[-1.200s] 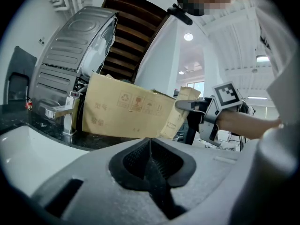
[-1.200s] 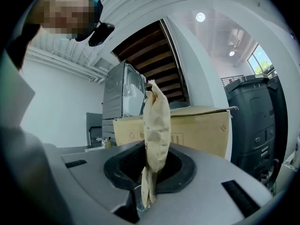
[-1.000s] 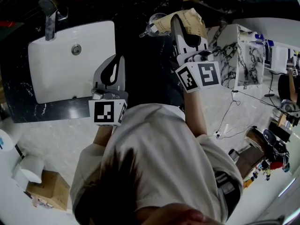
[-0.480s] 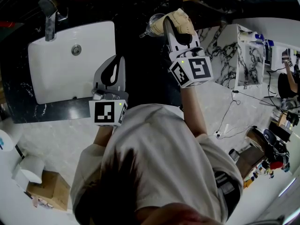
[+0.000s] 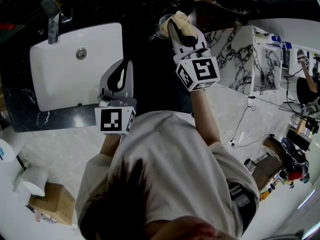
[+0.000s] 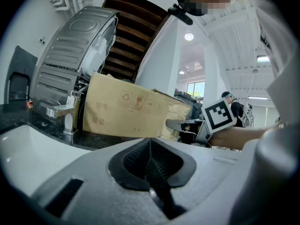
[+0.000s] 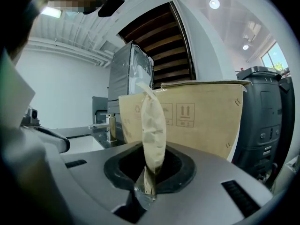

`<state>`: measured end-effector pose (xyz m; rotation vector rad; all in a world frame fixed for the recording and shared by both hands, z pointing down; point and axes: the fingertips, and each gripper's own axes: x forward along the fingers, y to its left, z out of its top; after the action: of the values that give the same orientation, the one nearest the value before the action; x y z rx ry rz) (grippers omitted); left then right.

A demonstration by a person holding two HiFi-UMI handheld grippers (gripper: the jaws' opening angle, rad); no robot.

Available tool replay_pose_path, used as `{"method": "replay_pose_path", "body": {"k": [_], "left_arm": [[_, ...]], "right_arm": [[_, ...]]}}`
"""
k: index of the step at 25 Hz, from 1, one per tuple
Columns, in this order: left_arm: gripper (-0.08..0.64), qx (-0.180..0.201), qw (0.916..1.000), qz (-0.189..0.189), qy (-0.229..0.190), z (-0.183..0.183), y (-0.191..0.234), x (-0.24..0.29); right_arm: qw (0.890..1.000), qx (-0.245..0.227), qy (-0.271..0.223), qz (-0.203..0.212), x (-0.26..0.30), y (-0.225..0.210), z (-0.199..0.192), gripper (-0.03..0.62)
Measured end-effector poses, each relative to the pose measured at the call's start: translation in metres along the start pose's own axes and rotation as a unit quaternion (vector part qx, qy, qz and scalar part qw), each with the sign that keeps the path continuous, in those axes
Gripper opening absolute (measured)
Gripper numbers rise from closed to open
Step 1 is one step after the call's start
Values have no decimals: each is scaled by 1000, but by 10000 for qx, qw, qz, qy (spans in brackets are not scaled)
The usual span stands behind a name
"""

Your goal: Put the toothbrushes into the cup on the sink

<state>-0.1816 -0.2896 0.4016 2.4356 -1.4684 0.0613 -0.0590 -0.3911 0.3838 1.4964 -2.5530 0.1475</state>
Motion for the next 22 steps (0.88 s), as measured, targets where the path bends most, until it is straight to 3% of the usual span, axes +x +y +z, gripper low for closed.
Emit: {"method": "replay_pose_path", "body": {"k": [9, 22], "left_arm": [[25, -8, 10000, -21, 12, -1, -1, 0], [25, -14, 10000, -47, 26, -1, 0, 2]], "right_arm": [[9990, -360, 174, 180, 4, 14, -3, 49], [9996, -51, 94, -248, 5, -20, -3, 49]]}}
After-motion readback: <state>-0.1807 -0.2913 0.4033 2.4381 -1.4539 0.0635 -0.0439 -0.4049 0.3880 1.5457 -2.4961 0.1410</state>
